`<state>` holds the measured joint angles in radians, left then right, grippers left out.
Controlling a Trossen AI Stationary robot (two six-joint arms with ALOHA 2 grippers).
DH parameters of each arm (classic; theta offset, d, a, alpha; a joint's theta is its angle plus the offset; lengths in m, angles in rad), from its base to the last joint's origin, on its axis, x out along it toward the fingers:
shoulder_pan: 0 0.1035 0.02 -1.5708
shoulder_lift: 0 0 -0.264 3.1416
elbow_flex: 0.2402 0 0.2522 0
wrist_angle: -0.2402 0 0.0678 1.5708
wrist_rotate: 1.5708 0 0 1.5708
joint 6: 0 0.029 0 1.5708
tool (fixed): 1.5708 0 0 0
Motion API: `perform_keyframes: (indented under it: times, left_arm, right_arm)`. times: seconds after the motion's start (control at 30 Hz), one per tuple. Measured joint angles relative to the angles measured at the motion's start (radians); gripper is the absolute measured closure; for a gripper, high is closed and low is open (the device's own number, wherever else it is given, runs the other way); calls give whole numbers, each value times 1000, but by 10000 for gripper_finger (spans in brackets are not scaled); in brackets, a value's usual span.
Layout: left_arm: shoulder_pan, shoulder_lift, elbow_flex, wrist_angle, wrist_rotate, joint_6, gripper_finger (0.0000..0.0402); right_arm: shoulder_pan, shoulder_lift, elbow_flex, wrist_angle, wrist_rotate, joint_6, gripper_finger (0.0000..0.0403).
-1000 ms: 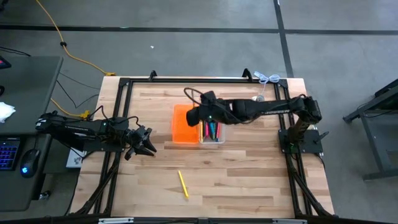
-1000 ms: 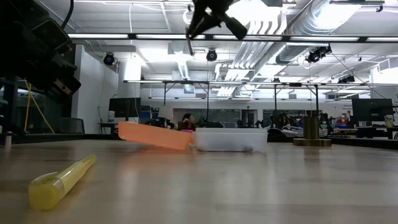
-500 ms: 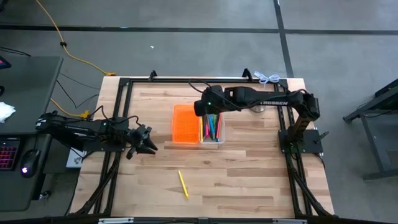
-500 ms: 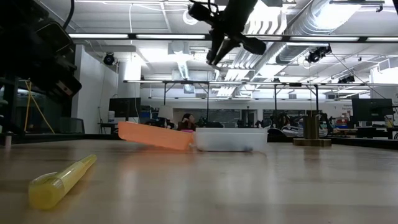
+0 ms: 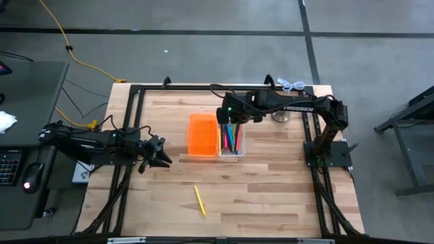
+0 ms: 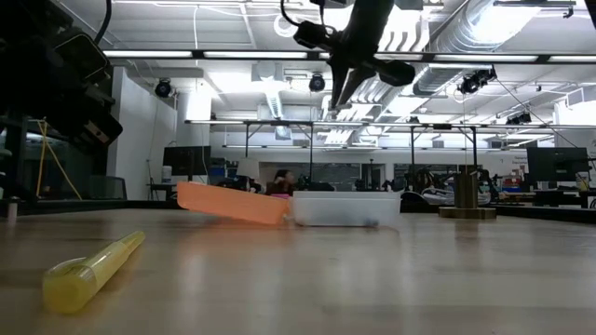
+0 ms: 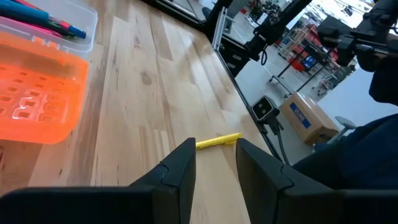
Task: Pick & place school supplies into a supply box
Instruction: Put the yellow pencil into the supply box
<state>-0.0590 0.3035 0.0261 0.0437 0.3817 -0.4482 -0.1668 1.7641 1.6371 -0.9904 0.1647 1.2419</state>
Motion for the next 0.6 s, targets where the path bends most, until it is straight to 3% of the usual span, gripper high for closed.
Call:
perform_keyframes:
  times: [0.6]
  left_arm:
    - [0,0,0,1,-1,-3,257]
  right_arm:
    - [-23,160,0,12,-78,-67,403]
